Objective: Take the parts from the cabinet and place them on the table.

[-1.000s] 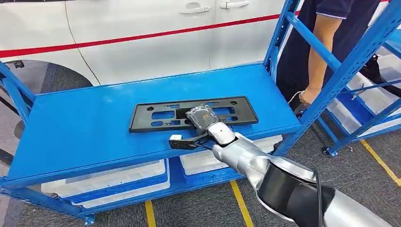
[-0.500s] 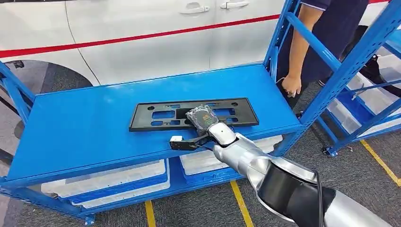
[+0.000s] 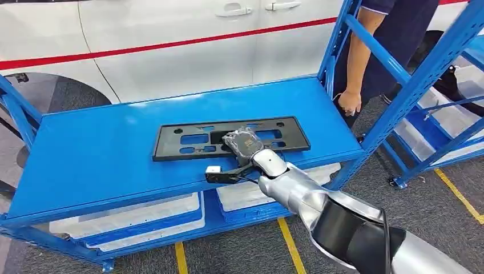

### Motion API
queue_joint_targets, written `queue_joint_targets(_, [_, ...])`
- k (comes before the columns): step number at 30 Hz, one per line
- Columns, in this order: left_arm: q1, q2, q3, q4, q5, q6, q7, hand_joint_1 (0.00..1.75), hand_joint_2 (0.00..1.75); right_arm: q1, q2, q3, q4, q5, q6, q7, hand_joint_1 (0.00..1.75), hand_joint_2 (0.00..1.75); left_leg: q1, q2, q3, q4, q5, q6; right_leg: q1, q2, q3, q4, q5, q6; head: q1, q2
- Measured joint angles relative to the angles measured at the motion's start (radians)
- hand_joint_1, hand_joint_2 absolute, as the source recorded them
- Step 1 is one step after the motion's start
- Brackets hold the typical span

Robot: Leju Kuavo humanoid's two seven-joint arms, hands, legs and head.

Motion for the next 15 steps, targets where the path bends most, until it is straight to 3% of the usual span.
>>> queue_joint_targets(3, [0.002, 0.0, 0.0, 0.0, 0.003, 0.009, -0.007, 0.0, 1.75, 0.001, 0.0, -0.042, -0.025, -0.056, -0.106, -0.104, 1.75, 1.75, 0.0, 0.0, 0.0, 0.0, 0.0, 0.0, 0.0, 0.0, 0.0, 0.0, 0.0, 0.0, 0.0, 0.0])
queue_joint_targets(5, [0.007, 0.0, 0.0, 0.0, 0.003, 0.014, -0.007, 0.0, 1.75, 0.002, 0.0, -0.087, -0.058, -0.072, -0.121, -0.182, 1.75, 1.75, 0.0, 0.0, 0.0, 0.0, 0.0, 0.0, 0.0, 0.0, 0.0, 0.0, 0.0, 0.0, 0.0, 0.0])
queue_joint_targets(6, [0.008, 0.003, 0.0, 0.0, 0.002, 0.015, -0.007, 0.0, 1.75, 0.001, -0.001, -0.101, -0.069, -0.077, -0.122, -0.216, 1.75, 1.75, -0.005, -0.001, -0.002, 0.005, -0.004, 0.01, -0.009, 0.0, 0.001, -0.007, 0.004, 0.009, 0.0, 0.0])
queue_joint_targets(9, [0.012, 0.004, 0.0, 0.0, 0.001, 0.016, -0.01, 0.0, 1.75, 0.001, -0.01, -0.132, -0.134, -0.036, -0.127, -0.244, 1.75, 1.75, -0.005, 0.0, 0.005, -0.02, 0.016, 0.024, -0.006, 0.002, 0.005, -0.016, 0.013, 0.023, 0.0, 0.0])
queue_joint_targets(10, [0.011, 0.004, 0.0, 0.0, 0.001, 0.018, -0.011, 0.0, 1.75, 0.006, -0.023, -0.154, -0.176, 0.023, -0.128, -0.236, 1.75, 1.75, 0.003, 0.005, 0.013, -0.036, 0.027, 0.025, -0.01, 0.0, 0.0, -0.003, -0.007, 0.023, 0.0, 0.0])
queue_joint_targets(11, [0.011, 0.004, 0.0, 0.0, 0.001, 0.021, -0.012, 0.0, 1.75, 0.012, -0.03, -0.182, -0.22, 0.086, -0.128, -0.235, 1.75, 1.75, 0.004, 0.005, 0.013, -0.045, 0.033, 0.032, -0.008, 0.002, -0.019, 0.04, -0.048, 0.022, 0.0, 0.0])
queue_joint_targets(13, [0.012, 0.004, 0.0, 0.0, 0.002, 0.023, -0.014, 0.0, 1.75, 0.035, -0.041, -0.255, -0.292, 0.183, -0.128, -0.259, 1.75, 1.75, 0.004, 0.005, 0.007, -0.044, 0.034, 0.034, -0.009, 0.002, -0.08, 0.189, -0.129, 0.023, 0.0, 0.0])
queue_joint_targets(14, [0.013, 0.005, 0.0, 0.0, 0.002, 0.025, -0.015, 0.0, 1.75, 0.054, -0.043, -0.302, -0.329, 0.225, -0.128, -0.276, 1.75, 1.75, 0.004, 0.005, 0.005, -0.043, 0.034, 0.034, -0.012, 0.002, -0.106, 0.253, -0.151, 0.026, 0.0, 0.0])
queue_joint_targets(15, [0.014, 0.005, 0.0, 0.0, 0.003, 0.026, -0.017, 0.0, 1.75, 0.072, -0.044, -0.337, -0.36, 0.25, -0.128, -0.289, 1.75, 1.75, 0.005, 0.004, 0.003, -0.041, 0.035, 0.033, -0.015, 0.001, -0.117, 0.282, -0.148, 0.029, 0.0, 0.0])
